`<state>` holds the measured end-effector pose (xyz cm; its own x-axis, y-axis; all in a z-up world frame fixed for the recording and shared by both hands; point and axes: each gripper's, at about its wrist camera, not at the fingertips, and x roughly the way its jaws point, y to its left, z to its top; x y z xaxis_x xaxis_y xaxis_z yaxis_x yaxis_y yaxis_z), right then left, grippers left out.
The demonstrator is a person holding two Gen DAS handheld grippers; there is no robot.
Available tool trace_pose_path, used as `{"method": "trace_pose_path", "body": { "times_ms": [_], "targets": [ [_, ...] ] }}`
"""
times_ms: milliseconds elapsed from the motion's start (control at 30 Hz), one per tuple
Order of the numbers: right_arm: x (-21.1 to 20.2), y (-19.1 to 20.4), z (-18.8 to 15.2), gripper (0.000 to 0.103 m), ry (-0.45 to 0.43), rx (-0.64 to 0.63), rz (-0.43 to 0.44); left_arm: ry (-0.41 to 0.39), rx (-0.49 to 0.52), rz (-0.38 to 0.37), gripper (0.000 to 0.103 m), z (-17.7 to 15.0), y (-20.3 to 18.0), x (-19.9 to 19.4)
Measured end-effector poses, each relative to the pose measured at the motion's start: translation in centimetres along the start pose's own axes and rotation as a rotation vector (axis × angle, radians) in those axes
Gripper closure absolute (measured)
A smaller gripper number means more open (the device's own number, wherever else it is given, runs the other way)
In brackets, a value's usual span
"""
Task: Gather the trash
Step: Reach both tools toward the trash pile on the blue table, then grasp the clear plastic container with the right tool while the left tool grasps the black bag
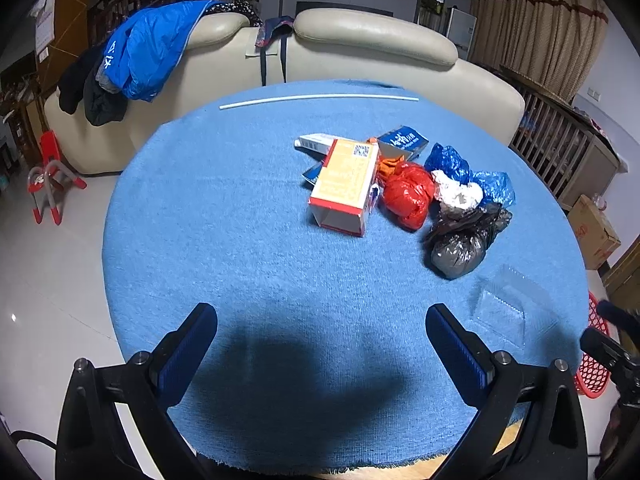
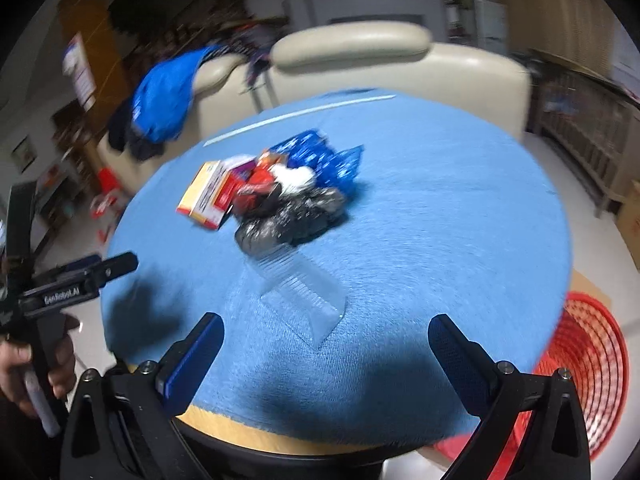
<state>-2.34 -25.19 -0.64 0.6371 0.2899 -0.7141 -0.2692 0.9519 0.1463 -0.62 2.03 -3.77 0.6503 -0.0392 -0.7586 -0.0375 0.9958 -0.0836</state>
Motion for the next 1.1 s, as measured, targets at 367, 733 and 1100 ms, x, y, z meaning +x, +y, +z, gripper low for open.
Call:
{"method": "trace_pose_path", "body": {
  "times_ms": [367,733,1100],
  "targets": [
    [5.6,-0.1,1.3,0.000,0.173,-0.164,0.104,0.030,0.009,-0.005,0.000,-0.4,0.2,1.0],
    [10.2,0.6,1.9,0.058,0.259,-0.238,0.170,0.055,0.053,-0.028,0.000,-0.4,-1.0,2.3],
    [7.2,-4.0,1.2,0.079,0.177,0.003,0.227,0.060,0.225,-0.151,0.000,3.6,-7.8,5.6]
  ]
}}
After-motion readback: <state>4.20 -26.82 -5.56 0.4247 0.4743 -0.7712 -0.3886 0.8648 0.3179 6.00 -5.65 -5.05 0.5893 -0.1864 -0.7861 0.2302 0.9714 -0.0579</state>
